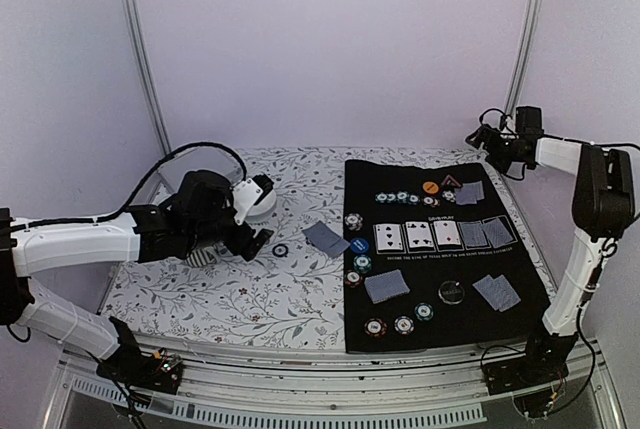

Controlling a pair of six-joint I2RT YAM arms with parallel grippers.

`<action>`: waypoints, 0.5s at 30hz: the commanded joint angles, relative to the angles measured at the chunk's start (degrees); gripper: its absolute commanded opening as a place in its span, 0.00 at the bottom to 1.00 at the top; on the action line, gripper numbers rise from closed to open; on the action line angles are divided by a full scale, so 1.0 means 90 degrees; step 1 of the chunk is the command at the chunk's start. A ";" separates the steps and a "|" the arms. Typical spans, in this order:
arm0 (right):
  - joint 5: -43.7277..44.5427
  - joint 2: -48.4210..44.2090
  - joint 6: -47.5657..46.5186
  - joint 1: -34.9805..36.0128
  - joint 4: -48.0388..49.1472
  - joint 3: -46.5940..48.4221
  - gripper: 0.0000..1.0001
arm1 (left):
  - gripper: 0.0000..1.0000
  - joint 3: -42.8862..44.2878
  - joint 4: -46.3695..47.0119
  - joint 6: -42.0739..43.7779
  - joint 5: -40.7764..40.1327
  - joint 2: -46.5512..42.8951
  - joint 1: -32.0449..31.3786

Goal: Distribute texas hold em gaming equipment
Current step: Reset both arms

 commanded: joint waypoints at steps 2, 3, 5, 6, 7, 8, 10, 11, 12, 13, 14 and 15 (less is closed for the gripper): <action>0.0988 -0.1833 -0.1374 0.0016 -0.0122 -0.0938 0.99 | 0.98 -0.0180 0.0427 -0.0061 -0.0452 -0.0298 0.0226; 0.1154 -0.2199 -0.1616 0.0015 0.0045 -0.1242 0.99 | 0.98 -0.0266 0.0611 -0.0103 -0.0530 -0.0443 0.0315; 0.1367 -0.3098 -0.1947 0.0015 0.0686 -0.2173 0.99 | 0.98 -0.0460 0.0999 -0.0319 -0.0610 -0.0820 0.0649; 0.1404 -0.3571 -0.2102 0.0015 0.1116 -0.2688 0.99 | 0.98 -0.0560 0.1189 -0.0468 -0.0623 -0.1004 0.0888; 0.1426 -0.4072 -0.2366 0.0016 0.1667 -0.3289 0.99 | 0.98 -0.0697 0.1370 -0.0655 -0.0650 -0.1182 0.1151; 0.1458 -0.4524 -0.2500 0.0018 0.2176 -0.3839 0.99 | 0.98 -0.0758 0.1517 -0.0840 -0.0716 -0.1337 0.1395; 0.1749 -0.5392 -0.2715 0.0008 0.3209 -0.4970 0.99 | 0.98 -0.0884 0.1637 -0.1340 -0.1089 -0.1563 0.1828; 0.1899 -0.5784 -0.2743 0.0004 0.3654 -0.5470 0.99 | 0.98 -0.0889 0.1593 -0.1578 -0.1270 -0.1618 0.2006; 0.2038 -0.6111 -0.2787 0.0012 0.4093 -0.5975 0.99 | 0.98 -0.0900 0.1558 -0.1794 -0.1510 -0.1661 0.2156; 0.2166 -0.6360 -0.2825 0.0005 0.4459 -0.6400 0.99 | 0.98 -0.0947 0.1596 -0.1945 -0.1785 -0.1690 0.2245; 0.2312 -0.6553 -0.2870 0.0012 0.4801 -0.6815 0.99 | 0.98 -0.1067 0.1742 -0.2050 -0.2179 -0.1722 0.2278; 0.2456 -0.6682 -0.2865 0.0006 0.5051 -0.7170 0.99 | 0.98 -0.1248 0.2040 -0.2067 -0.2540 -0.1744 0.2283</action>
